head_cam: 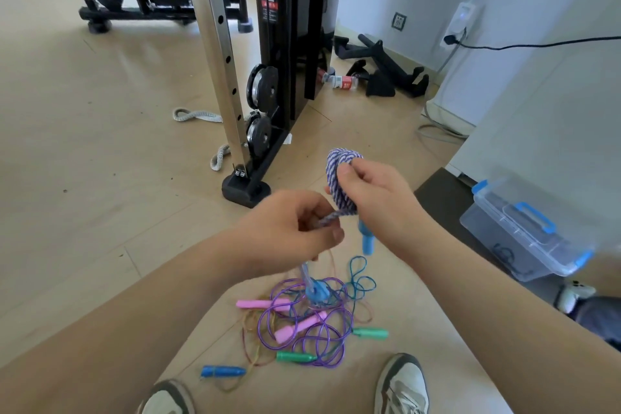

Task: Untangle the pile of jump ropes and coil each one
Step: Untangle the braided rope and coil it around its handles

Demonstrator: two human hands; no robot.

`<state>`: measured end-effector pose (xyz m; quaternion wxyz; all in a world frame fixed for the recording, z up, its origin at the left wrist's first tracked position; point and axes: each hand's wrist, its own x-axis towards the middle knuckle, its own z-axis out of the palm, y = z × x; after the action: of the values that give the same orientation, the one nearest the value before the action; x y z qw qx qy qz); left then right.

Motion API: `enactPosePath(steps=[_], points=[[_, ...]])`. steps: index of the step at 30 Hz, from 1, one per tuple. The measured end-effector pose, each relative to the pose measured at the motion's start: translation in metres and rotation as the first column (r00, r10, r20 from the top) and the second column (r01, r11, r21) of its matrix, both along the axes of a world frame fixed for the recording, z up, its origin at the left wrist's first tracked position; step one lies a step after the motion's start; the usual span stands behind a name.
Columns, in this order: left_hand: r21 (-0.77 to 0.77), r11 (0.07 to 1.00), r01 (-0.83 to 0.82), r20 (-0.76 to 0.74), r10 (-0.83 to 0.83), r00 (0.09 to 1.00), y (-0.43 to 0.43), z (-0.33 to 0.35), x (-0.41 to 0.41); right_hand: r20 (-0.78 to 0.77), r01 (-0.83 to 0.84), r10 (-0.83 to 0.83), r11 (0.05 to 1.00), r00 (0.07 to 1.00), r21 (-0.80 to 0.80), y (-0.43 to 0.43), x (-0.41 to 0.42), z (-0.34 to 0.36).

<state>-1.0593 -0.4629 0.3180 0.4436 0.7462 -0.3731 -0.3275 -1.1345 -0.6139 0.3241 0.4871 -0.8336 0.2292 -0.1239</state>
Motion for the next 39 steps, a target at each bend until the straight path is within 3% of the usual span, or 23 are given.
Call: enactPosePath(steps=[3, 8, 12, 15, 19, 22, 26, 29, 32, 36, 39], points=[[-0.077, 0.993, -0.09, -0.023, 0.088, 0.996, 0.004, 0.003, 0.013, -0.086, -0.071, 0.058, 0.985, 0.995, -0.155, -0.009, -0.008, 0.0], [-0.229, 0.937, -0.263, -0.055, 0.257, 0.965, 0.008, 0.004, 0.036, -0.103, -0.16, 0.187, 0.961, 0.977, 0.226, -0.014, -0.023, 0.008], [-0.11, 0.971, -0.212, -0.031, 0.21, 0.977, 0.01, -0.011, 0.04, 0.01, -0.227, 0.279, 0.759, 0.96, 0.61, -0.003, -0.026, 0.015], [0.015, 0.994, -0.108, 0.007, 0.107, 0.994, 0.009, -0.019, 0.034, 0.105, -0.17, 0.14, 0.624, 0.984, 0.762, 0.004, -0.02, 0.018], [0.071, 0.997, -0.008, 0.042, 0.005, 0.999, 0.009, -0.021, 0.026, 0.135, -0.103, -0.022, 0.531, 0.991, 0.841, 0.006, -0.011, 0.015], [0.136, 0.99, 0.041, 0.07, -0.05, 0.996, 0.004, -0.022, 0.017, 0.116, -0.032, -0.122, 0.541, 0.986, 0.84, 0.001, -0.006, 0.012], [0.135, 0.988, 0.071, -0.035, -0.067, 0.997, 0.001, -0.018, 0.009, 0.091, 0.046, -0.194, 0.604, 0.977, 0.795, -0.006, -0.007, 0.008], [0.091, 0.991, 0.102, -0.204, -0.082, 0.976, 0.001, -0.013, 0.01, 0.083, 0.012, -0.114, 0.654, 0.99, 0.757, -0.008, -0.012, 0.008], [-0.041, 0.997, 0.06, -0.338, -0.071, 0.939, 0.003, -0.007, 0.011, 0.062, -0.098, 0.078, 0.662, 0.995, 0.743, -0.006, -0.016, 0.01], [-0.161, 0.985, 0.061, -0.433, -0.126, 0.892, 0.003, 0.0, 0.012, 0.063, -0.16, 0.173, 0.634, 0.983, 0.757, -0.007, -0.018, 0.01], [-0.173, 0.983, 0.062, -0.407, -0.129, 0.904, 0.002, 0.005, 0.013, 0.077, -0.173, 0.174, 0.653, 0.982, 0.737, -0.006, -0.017, 0.012]])
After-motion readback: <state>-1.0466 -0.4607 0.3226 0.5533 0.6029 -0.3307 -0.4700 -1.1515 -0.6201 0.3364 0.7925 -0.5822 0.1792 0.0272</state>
